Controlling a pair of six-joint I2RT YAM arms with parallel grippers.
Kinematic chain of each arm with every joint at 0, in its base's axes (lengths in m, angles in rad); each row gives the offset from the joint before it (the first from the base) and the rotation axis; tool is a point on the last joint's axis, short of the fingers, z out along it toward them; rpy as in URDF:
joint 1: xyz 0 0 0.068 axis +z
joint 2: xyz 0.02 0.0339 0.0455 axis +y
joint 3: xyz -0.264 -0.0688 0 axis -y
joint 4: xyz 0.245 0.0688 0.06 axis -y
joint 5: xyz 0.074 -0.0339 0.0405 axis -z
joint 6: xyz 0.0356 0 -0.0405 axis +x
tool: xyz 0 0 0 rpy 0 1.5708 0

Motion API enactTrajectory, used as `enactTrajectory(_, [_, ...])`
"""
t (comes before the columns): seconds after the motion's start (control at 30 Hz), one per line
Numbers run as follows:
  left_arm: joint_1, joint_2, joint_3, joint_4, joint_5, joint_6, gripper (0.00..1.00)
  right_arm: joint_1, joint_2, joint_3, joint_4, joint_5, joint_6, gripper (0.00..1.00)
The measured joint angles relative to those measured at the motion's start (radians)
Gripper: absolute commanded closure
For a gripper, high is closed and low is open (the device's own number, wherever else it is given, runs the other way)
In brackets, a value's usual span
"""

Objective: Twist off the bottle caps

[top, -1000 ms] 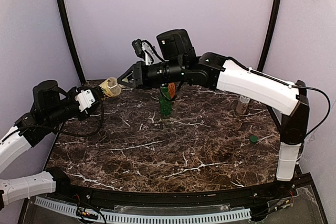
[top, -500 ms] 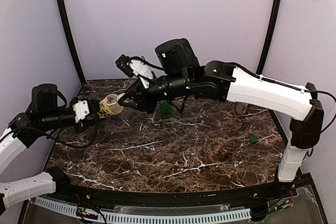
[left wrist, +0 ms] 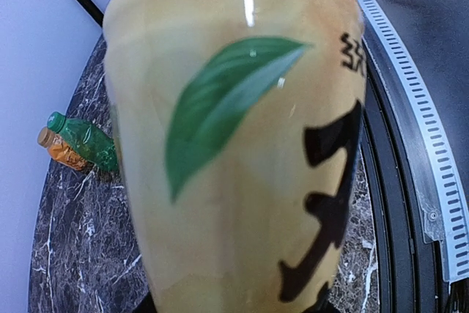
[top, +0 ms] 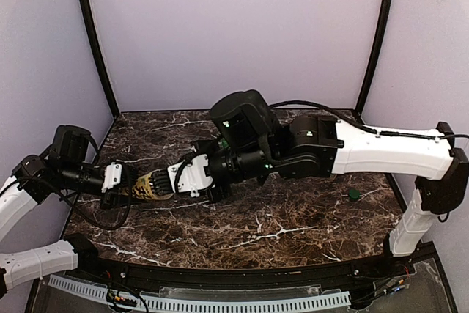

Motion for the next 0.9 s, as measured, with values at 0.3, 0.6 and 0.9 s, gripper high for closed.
enactTrajectory(0.3, [-0.002, 0.005, 0.000, -0.038, 0.017, 0.039, 0.90, 0.045, 0.000, -0.010, -0.015, 0.117, -0.305, 1.00])
enactTrajectory(0.6, [-0.008, 0.005, 0.000, -0.037, 0.042, 0.034, 0.91, 0.046, 0.002, -0.024, 0.033, 0.158, -0.354, 0.33])
enactTrajectory(0.9, [-0.014, -0.002, 0.000, -0.030, 0.065, 0.023, 0.91, 0.042, -0.057, -0.102, 0.150, 0.190, -0.267, 0.02])
